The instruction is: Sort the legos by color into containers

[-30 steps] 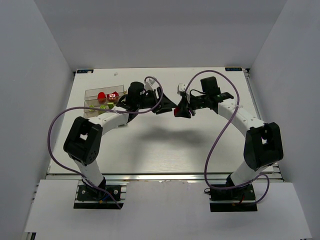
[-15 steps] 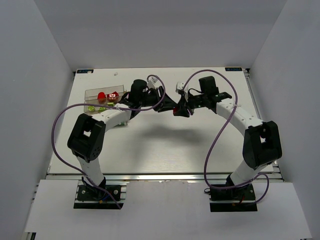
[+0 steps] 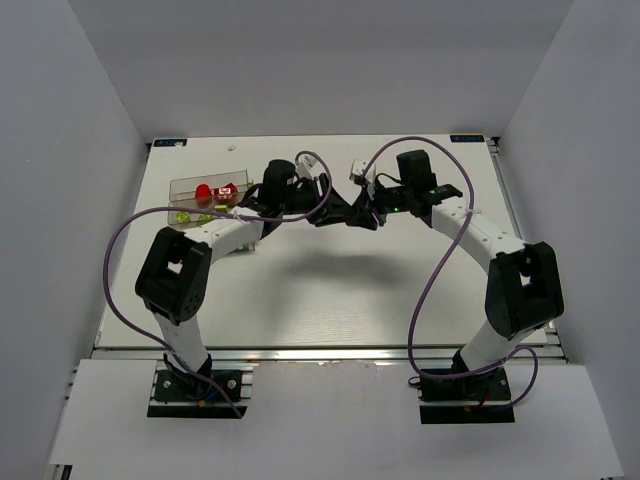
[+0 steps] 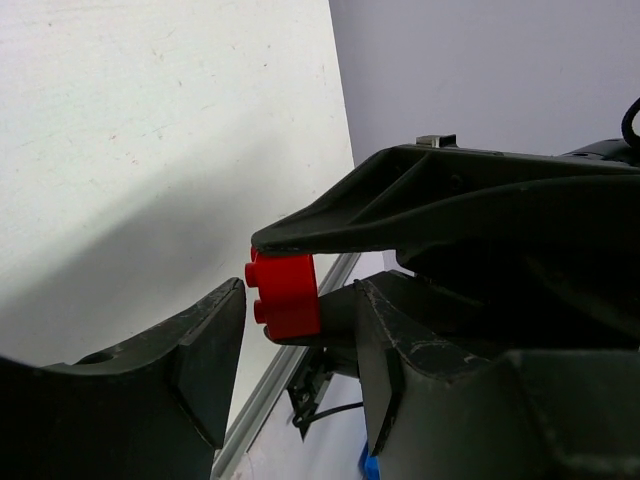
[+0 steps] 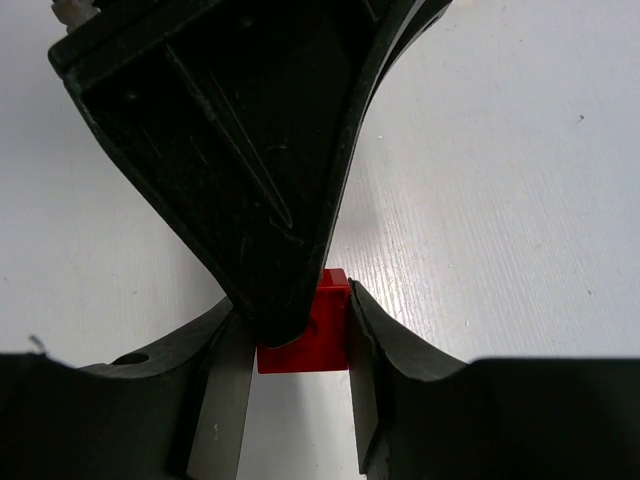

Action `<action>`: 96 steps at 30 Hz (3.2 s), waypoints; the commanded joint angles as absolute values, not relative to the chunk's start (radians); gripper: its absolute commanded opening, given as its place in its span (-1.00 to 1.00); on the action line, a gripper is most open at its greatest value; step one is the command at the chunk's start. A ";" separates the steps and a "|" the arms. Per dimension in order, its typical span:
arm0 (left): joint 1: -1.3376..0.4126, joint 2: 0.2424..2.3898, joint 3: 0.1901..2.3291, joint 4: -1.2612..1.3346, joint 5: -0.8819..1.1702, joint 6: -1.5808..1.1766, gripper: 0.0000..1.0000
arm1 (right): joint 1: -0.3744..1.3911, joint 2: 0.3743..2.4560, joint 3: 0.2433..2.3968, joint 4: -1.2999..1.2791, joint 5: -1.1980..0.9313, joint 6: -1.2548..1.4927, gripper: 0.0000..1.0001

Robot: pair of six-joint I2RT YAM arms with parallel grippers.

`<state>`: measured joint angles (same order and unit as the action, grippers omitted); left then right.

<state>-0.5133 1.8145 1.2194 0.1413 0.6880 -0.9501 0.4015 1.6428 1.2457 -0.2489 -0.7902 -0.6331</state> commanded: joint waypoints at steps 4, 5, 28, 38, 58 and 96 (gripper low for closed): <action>-0.529 1.804 1.243 0.121 0.718 -0.936 0.13 | 0.405 1.629 1.287 -0.164 -0.770 -0.604 -0.97; -0.531 1.804 1.243 0.120 0.718 -0.934 0.13 | 0.405 1.628 1.285 -0.161 -0.772 -0.600 -0.97; -0.531 1.818 1.313 0.014 0.701 -0.871 -1.00 | 0.407 1.631 1.267 -0.141 -0.727 -0.581 0.79; -0.418 1.770 1.319 -0.113 0.623 -0.802 -1.00 | 0.407 1.626 1.249 -0.173 -0.701 -0.615 0.79; -0.005 1.897 1.682 -0.687 -0.181 -0.466 -1.00 | 0.402 1.557 1.144 -0.184 -0.696 -0.634 0.79; 0.118 1.769 1.548 -0.453 -0.066 -0.479 0.45 | 0.399 1.531 1.128 -0.080 -0.549 -0.496 0.79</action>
<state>0.1131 1.9316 1.6215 -0.5388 -0.2016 -0.4934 0.4042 1.5745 1.1454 -0.1646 -0.6247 -0.5640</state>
